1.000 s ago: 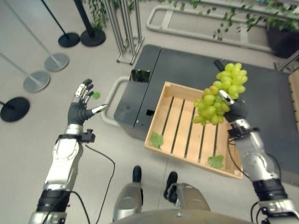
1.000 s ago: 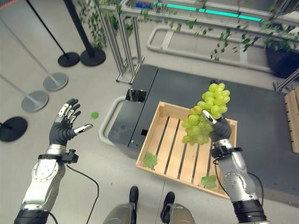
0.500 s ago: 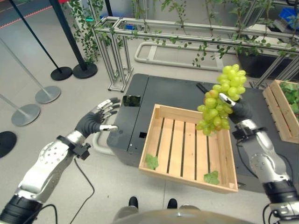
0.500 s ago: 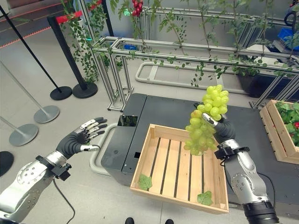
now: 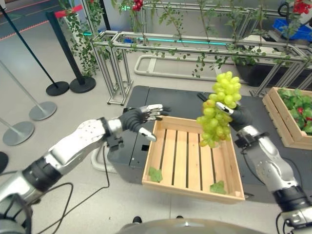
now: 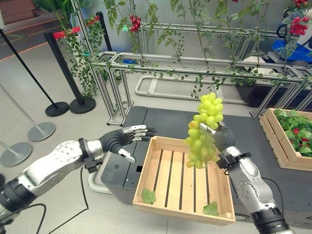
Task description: Pick up the fruits from the basket on one side to the basket on the other side
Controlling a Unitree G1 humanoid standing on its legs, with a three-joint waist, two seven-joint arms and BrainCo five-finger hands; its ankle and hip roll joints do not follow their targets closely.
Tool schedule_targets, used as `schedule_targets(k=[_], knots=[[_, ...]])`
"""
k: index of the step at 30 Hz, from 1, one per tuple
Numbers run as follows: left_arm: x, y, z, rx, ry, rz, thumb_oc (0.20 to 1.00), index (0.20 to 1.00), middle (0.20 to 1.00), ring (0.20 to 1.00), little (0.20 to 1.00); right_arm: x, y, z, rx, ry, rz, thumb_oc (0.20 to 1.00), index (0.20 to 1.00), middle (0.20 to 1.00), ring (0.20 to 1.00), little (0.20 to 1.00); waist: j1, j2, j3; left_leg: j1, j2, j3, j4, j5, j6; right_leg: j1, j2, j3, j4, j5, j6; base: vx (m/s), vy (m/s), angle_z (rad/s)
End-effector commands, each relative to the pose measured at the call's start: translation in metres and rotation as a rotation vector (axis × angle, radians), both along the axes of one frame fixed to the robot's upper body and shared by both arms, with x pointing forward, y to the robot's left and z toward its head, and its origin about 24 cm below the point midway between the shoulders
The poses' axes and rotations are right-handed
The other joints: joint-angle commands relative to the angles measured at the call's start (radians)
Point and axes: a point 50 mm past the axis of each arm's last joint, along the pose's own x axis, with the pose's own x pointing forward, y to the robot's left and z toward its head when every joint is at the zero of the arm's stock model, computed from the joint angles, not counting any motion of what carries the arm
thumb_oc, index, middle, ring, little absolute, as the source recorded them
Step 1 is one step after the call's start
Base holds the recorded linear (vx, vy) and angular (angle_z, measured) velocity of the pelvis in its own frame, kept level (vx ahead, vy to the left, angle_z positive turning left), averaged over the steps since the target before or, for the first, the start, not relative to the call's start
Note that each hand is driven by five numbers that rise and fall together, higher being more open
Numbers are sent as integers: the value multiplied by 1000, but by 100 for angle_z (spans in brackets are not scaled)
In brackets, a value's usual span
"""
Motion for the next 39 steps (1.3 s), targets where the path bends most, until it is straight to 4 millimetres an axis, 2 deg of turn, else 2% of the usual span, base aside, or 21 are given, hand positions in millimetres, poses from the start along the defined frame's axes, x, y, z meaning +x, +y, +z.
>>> schedule_targets(k=[1,2,4,9,27,33,39], knots=[[18,-13,21,12,-118,-10,1000,1000,1000,1000,1000,6,9,56,-24,-247,46,200,200,200,200,200,-7,-47,-60,-28,-27,11,16,-48,13,8,-86,-5,56,-64,153,-13,10,-4],[19,-26,24,5,-126,-48,1000,1000,1000,1000,1000,9,13,60,-25,-262,54,200,200,200,200,200,-9,-49,-61,-25,-27,11,17,-50,14,9,-88,-6,60,-65,154,0,0,0],[20,-28,26,-14,-121,-44,1000,1000,1000,1000,1000,9,15,61,-25,-267,59,200,200,200,200,200,-9,-50,-61,-23,-28,12,17,-50,14,10,-88,-6,62,-66,154,0,0,0],[21,-47,28,-51,-110,-93,1000,1000,1000,1000,1000,11,28,76,-46,-319,117,200,200,200,200,200,-11,-55,-64,-11,-30,18,17,-57,18,19,-88,-3,64,-66,158,2,3,-2],[15,-88,16,-155,-74,-141,1000,1000,1000,1000,1000,4,73,75,45,-368,250,200,200,200,200,200,-4,-58,-62,-10,-36,1,17,-64,27,23,-94,-17,68,-77,153,1,1,0],[15,-92,14,-180,-78,-129,1000,1000,1000,1000,1000,0,77,73,59,-370,269,200,200,200,200,200,-1,-59,-58,-15,-36,-7,22,-65,29,22,-96,-27,72,-81,151,0,-2,1],[14,-76,15,-181,-95,-100,1000,1000,1000,1000,1000,0,66,74,51,-385,208,200,200,200,200,200,5,-57,-60,-16,-36,-11,21,-65,28,22,-96,-34,68,-82,150,0,0,0]])
